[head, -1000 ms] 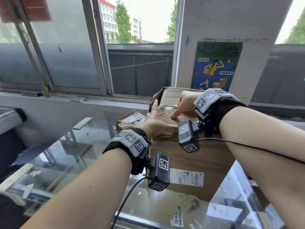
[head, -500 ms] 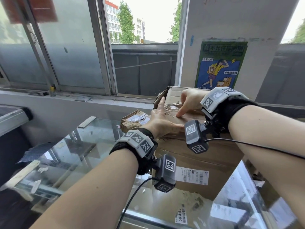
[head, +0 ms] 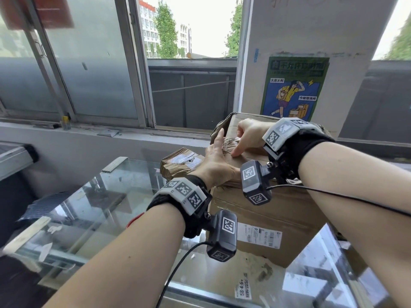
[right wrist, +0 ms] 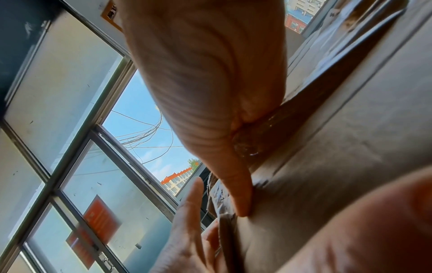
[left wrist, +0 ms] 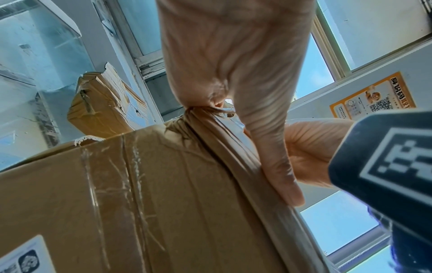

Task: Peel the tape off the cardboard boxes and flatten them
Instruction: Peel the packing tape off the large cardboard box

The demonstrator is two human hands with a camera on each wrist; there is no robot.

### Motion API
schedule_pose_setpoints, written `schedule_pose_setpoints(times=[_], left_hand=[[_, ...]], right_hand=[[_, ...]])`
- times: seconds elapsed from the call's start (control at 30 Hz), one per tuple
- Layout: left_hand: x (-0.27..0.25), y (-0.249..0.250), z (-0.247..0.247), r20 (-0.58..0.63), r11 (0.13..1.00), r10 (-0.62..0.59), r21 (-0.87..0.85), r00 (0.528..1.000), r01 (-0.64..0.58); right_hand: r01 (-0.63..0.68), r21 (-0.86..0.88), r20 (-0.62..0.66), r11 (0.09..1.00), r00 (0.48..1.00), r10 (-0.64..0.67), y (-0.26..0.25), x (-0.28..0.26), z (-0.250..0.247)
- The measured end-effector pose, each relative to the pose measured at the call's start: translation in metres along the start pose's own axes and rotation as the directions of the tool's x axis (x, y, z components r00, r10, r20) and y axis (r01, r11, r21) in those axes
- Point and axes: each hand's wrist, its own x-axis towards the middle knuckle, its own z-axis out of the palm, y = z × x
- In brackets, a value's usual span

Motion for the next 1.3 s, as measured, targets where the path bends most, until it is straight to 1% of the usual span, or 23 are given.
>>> schedule_pose_setpoints(times=[0.17,0.3,0.4,0.47,0.6,0.73,0.87,0.97,1.17,1.23,1.3], left_hand=[[-0.003,0.006,-0.001,-0.007,0.999,-0.012,0.046,1.000,0.013],[-0.003,0.009,-0.005,0.011,0.993,-0.035,0.114,0.999,0.033],[-0.004,0.016,-0.018,0.034,0.988,0.004,0.154,0.999,-0.009],[-0.003,0.022,-0.026,0.070,0.985,-0.011,0.172,0.998,-0.001],[0.004,0.031,-0.036,0.067,0.967,-0.071,0.249,0.995,0.052],[0.011,0.035,-0.040,0.038,0.952,-0.064,0.302,0.997,0.050],[0.014,0.030,-0.039,0.055,0.954,-0.096,0.291,0.994,0.076],[0.014,0.029,-0.039,0.069,0.954,-0.120,0.285,0.990,0.096],[0.013,0.026,-0.041,0.080,0.963,-0.125,0.249,0.989,0.102],[0.013,0.025,-0.040,0.064,0.972,-0.100,0.222,0.993,0.084],[0.015,0.023,-0.039,0.045,0.974,-0.079,0.216,0.996,0.068]], right_hand=[[0.039,0.033,-0.010,0.999,0.999,-0.038,0.000,-0.003,0.003],[0.059,0.027,-0.053,0.998,0.997,-0.058,0.003,-0.006,0.003],[0.046,0.032,-0.065,0.998,0.997,-0.044,0.005,-0.009,0.000],[0.010,0.018,-0.065,1.000,0.998,-0.009,0.006,-0.010,-0.002],[-0.042,-0.001,-0.011,0.999,0.999,0.042,0.006,-0.015,-0.007],[-0.037,-0.078,0.057,0.996,0.998,0.042,0.003,-0.018,-0.011],[0.001,-0.107,0.125,0.994,0.992,0.013,0.000,-0.014,-0.008],[0.015,-0.128,0.132,0.992,0.991,0.002,-0.002,-0.012,-0.005],[0.037,-0.097,0.135,0.995,0.991,-0.024,-0.010,-0.012,0.000],[0.047,-0.074,0.091,0.996,0.995,-0.041,-0.010,-0.011,0.004],[0.056,-0.016,0.014,0.998,0.998,-0.056,-0.008,-0.009,0.013]])
